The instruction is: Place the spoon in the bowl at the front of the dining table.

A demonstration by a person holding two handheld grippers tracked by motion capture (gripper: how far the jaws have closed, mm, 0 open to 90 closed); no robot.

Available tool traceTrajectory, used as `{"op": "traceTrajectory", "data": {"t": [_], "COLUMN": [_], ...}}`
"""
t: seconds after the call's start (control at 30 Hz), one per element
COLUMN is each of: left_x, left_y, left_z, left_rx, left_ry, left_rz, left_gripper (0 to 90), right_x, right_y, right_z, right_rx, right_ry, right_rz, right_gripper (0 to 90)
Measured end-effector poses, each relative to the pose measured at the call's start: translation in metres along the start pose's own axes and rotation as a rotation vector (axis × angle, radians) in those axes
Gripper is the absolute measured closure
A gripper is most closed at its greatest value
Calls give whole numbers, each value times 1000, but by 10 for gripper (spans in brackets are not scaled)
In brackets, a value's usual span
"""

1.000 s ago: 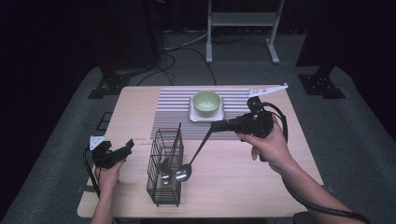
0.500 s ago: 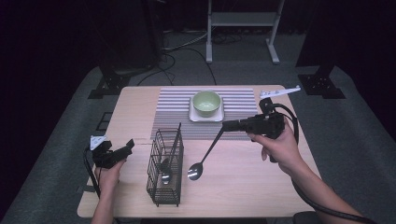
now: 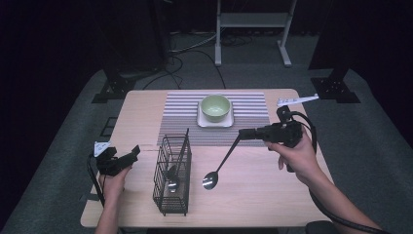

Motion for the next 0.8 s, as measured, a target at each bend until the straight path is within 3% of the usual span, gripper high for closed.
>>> {"op": "traceTrajectory", "data": {"t": [0.4, 0.8], "left_x": [-1, -1], "left_y": [1, 0], "left_z": [0, 0], "left_rx": [-4, -4], "left_ry": [-3, -4], "left_rz": [2, 2], "left_gripper": [16, 16], "right_x": [-4, -16], "right_y": [-12, -41], "right_z": [-16, -29], "right_rx": [27, 58], "right_ry": [19, 27], "right_rz": [-14, -98], "right_gripper": [891, 891]}}
Point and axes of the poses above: each handheld gripper's, and its own axes: x roughly forward along the jaws, z roughly out of its top, y roughly to its left, the point moved 10 cm from there along x, roughly forward along the jaws, and after that the axes turned 14 degrees about -x, right-handed, at the moved point
